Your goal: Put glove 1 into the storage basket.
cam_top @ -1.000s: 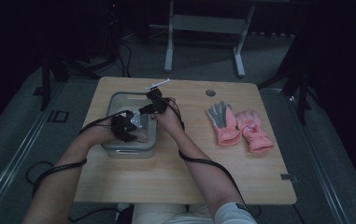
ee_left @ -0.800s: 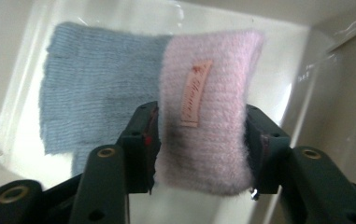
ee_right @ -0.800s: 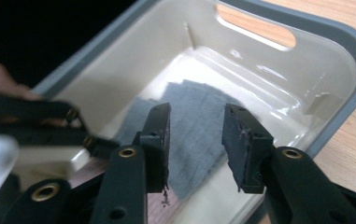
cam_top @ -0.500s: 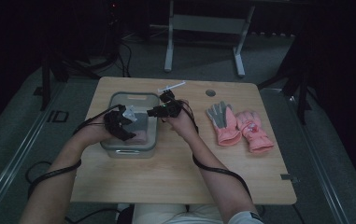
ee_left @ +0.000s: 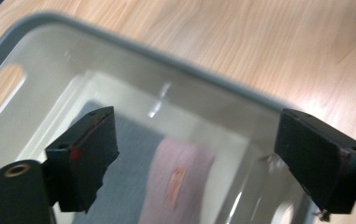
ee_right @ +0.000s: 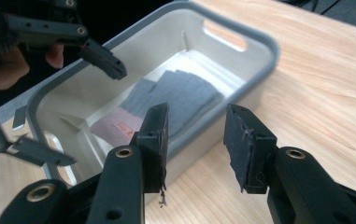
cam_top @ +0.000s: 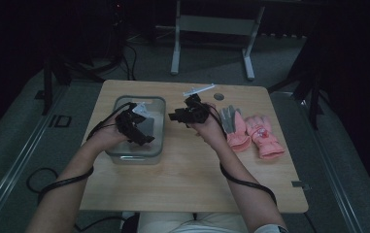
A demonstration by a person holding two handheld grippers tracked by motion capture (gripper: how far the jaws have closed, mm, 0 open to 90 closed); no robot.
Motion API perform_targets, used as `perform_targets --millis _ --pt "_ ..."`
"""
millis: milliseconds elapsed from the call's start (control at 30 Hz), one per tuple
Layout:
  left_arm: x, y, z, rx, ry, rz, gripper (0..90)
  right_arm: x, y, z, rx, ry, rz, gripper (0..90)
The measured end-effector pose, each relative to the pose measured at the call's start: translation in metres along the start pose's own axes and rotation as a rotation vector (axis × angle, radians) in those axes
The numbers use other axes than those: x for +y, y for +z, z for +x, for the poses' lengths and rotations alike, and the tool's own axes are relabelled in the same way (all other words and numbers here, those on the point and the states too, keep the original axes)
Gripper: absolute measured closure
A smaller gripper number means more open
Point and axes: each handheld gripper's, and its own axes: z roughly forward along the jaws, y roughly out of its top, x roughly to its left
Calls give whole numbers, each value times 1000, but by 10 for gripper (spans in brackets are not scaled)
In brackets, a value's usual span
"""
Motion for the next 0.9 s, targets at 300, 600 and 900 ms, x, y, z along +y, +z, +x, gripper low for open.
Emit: perform_targets --millis 300,600,900 --pt "26 12 -28 -43 36 -55 13 -20 -34 -24 -60 -32 -42 620" --pt "44 25 -59 -79 35 -115 10 -44 -69 -64 -165 -20 -38 639" --pt "45 41 -101 -106 93 -112 10 -72 -81 -107 -276 1 35 663"
